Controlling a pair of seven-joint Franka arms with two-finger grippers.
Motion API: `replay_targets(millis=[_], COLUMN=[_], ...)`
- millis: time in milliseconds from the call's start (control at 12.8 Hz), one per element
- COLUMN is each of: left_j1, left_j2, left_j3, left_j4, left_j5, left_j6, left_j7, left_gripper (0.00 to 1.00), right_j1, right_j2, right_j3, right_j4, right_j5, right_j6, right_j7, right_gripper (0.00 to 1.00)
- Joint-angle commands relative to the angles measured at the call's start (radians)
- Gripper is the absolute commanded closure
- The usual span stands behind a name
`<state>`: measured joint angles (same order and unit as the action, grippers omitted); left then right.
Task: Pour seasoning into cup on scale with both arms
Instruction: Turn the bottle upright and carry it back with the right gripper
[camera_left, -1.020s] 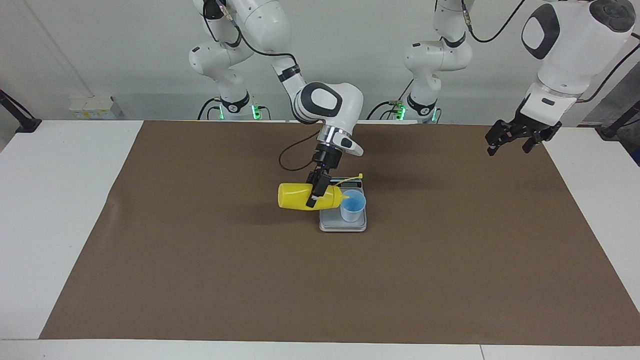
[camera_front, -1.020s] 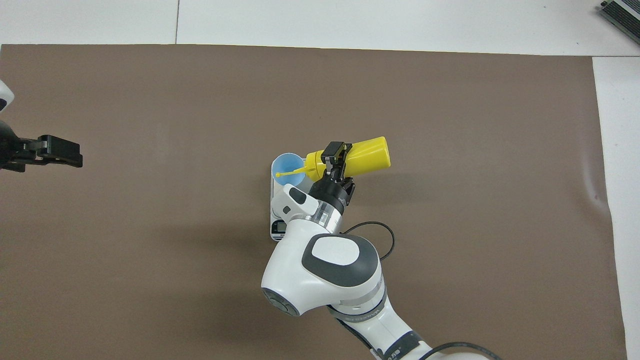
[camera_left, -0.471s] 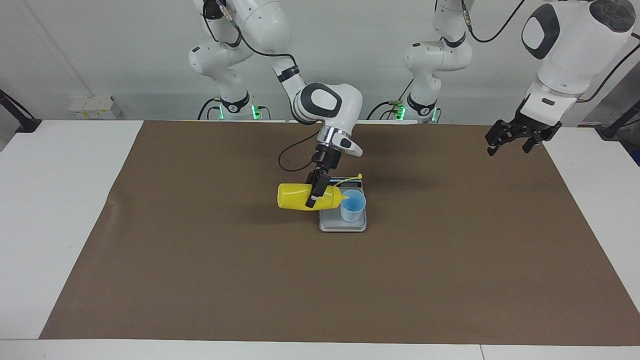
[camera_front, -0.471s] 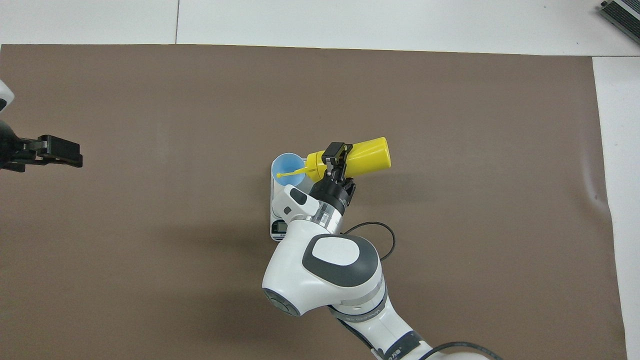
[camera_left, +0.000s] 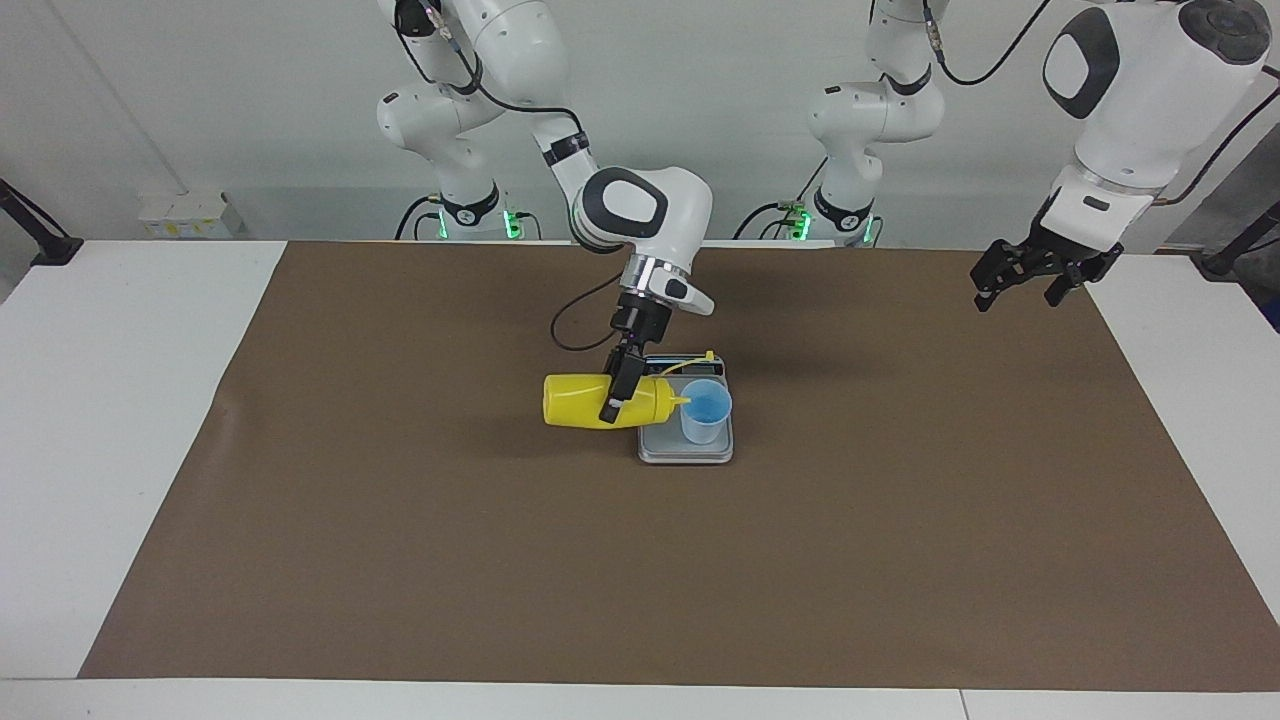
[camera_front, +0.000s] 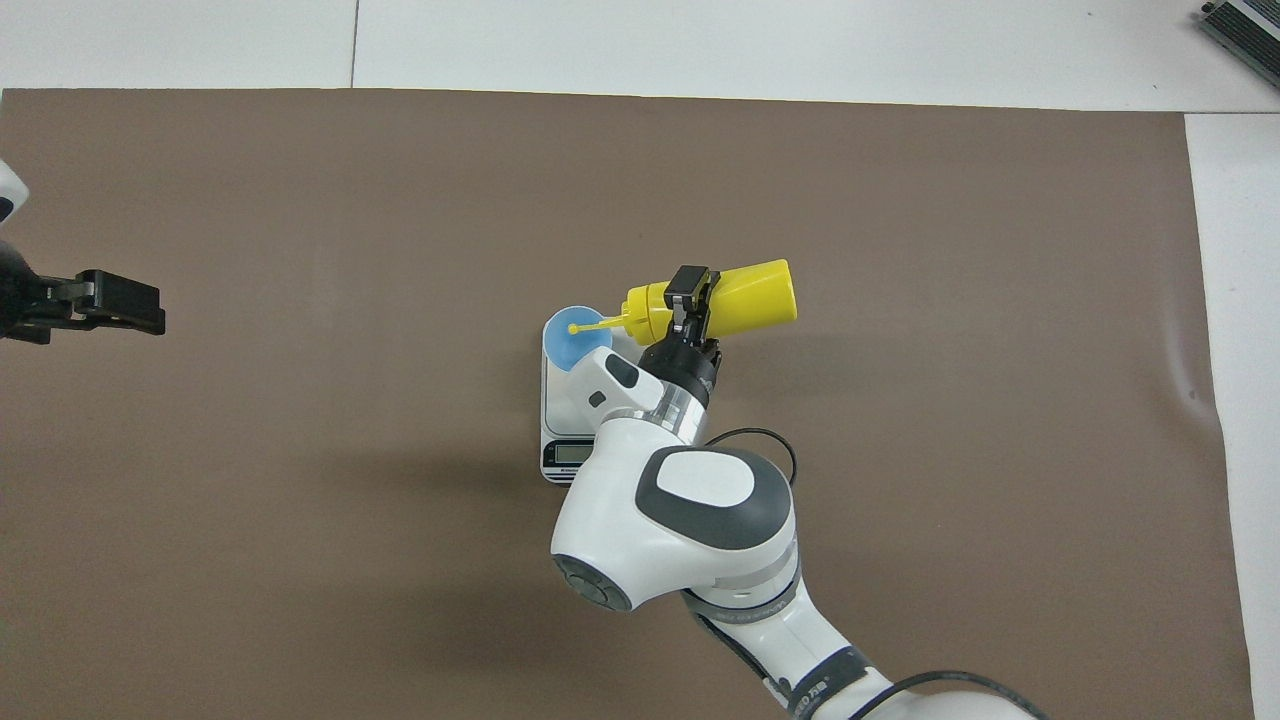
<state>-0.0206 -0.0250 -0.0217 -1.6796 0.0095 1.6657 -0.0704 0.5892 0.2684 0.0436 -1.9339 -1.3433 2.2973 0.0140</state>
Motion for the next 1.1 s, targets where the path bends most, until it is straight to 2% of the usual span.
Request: replay_targets(millis=[0, 471, 1020], left_j1=[0.005, 0.005, 0.005], left_j2=[-0.021, -0.021, -0.021], left_j3=[-0.001, -0.001, -0.001], left_j4=[-0.014, -0.014, -0.014], left_j5=[-0.011, -0.011, -0.011], left_j6=[-0.006, -0.006, -0.006], left_j7=[-0.008, -0.008, -0.008], left_gripper=[0.0, 0.0, 0.0], right_j1=[-0.035, -0.046, -0.138], right_j2=[-0.046, -0.081, -0.109], right_j3=[0.005, 0.007, 0.005], right_j4=[-0.008, -0.01, -0.005], right_j5=[0.087, 0.32, 0.662], right_j6=[0.059, 0.102, 0.229], right_j7=[-0.009, -0.023, -0.068], right_gripper=[0.75, 0.75, 0.75])
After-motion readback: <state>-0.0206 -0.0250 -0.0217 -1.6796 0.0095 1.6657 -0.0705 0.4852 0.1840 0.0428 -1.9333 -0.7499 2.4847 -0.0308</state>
